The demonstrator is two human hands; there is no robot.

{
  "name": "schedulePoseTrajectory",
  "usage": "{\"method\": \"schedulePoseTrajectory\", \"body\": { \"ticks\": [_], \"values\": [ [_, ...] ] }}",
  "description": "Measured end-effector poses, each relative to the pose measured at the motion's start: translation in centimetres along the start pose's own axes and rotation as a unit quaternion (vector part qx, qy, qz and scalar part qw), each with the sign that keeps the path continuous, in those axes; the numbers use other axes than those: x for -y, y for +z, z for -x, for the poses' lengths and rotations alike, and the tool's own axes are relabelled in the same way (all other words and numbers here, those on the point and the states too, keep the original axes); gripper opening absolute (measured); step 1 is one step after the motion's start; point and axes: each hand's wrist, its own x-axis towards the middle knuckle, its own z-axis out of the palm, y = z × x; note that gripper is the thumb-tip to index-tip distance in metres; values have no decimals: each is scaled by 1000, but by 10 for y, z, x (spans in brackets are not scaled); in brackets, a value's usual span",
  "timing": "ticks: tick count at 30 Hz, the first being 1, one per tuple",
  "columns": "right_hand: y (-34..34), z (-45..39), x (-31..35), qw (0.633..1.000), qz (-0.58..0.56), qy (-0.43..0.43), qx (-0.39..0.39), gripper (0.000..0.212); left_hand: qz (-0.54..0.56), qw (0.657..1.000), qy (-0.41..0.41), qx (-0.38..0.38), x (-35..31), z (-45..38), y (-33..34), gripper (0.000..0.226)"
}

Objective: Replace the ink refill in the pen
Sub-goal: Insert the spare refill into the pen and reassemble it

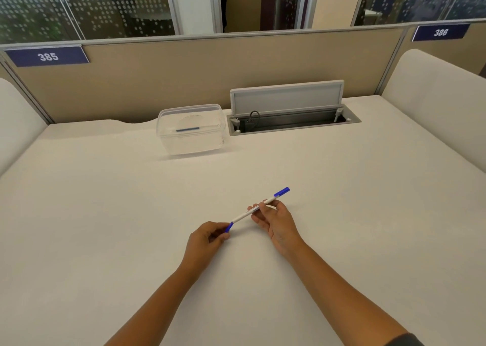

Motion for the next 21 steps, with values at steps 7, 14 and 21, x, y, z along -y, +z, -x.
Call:
{"method": "schedulePoseTrajectory", "body": {
  "ticks": [7, 14, 21],
  "values": [
    [-2, 2, -2, 999, 7, -31, 9, 4, 39, 999, -30, -3, -3, -2, -2, 29],
    [-1, 3, -3, 998, 29, -47, 11, 5, 53, 997, -60, 20, -4, -5, -4, 19],
    [0, 5, -2, 998, 44, -40, 21, 7, 102, 989, -96, 37, -5, -8, -9, 20]
  ]
}}
